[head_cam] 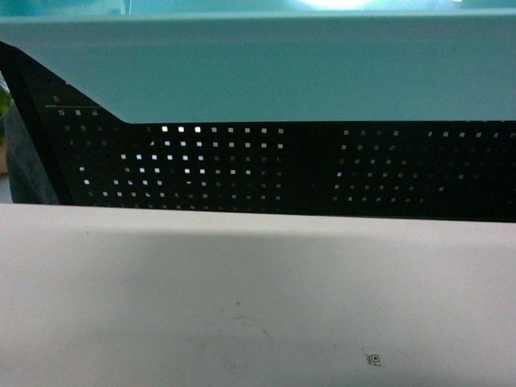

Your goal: Stack blue boxes stably on right

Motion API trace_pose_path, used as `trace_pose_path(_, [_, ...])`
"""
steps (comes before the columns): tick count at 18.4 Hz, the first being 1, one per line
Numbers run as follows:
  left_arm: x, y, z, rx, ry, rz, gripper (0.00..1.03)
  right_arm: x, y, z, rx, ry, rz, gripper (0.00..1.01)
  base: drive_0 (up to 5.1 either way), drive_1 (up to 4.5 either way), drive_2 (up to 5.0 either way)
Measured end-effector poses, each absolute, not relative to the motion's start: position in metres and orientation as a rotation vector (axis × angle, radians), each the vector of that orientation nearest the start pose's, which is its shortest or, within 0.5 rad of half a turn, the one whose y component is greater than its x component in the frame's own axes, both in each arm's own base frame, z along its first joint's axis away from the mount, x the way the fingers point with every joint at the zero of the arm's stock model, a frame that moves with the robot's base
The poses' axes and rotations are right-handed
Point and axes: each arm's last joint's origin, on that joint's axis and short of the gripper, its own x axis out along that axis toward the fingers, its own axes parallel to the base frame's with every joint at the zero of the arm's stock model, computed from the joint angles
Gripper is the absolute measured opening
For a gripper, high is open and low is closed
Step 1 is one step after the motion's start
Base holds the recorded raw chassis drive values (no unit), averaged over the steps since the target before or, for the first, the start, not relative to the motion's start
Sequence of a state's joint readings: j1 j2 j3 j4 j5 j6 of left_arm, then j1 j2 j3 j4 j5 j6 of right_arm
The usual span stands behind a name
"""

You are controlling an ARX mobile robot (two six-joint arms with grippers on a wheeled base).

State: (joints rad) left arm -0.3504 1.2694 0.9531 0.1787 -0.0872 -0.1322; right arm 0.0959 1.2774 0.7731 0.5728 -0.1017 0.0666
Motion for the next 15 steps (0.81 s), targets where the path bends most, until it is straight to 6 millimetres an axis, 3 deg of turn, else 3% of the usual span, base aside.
trace_pose_path(5, [0.267,-0.102,0.308,-0.056,0.052,-0.235,0.05,0.277,0.029,0.291,0.047,-0.119,0.18,0.07,0.0,0.0,0.0])
trace_pose_path(15, [0.264,-0.102,0.312,-0.043,0.034,-0.238,0.05,0.275,0.029,0.294,0.045,-0.133,0.18,0.07,-1.5,-1.5,-1.5])
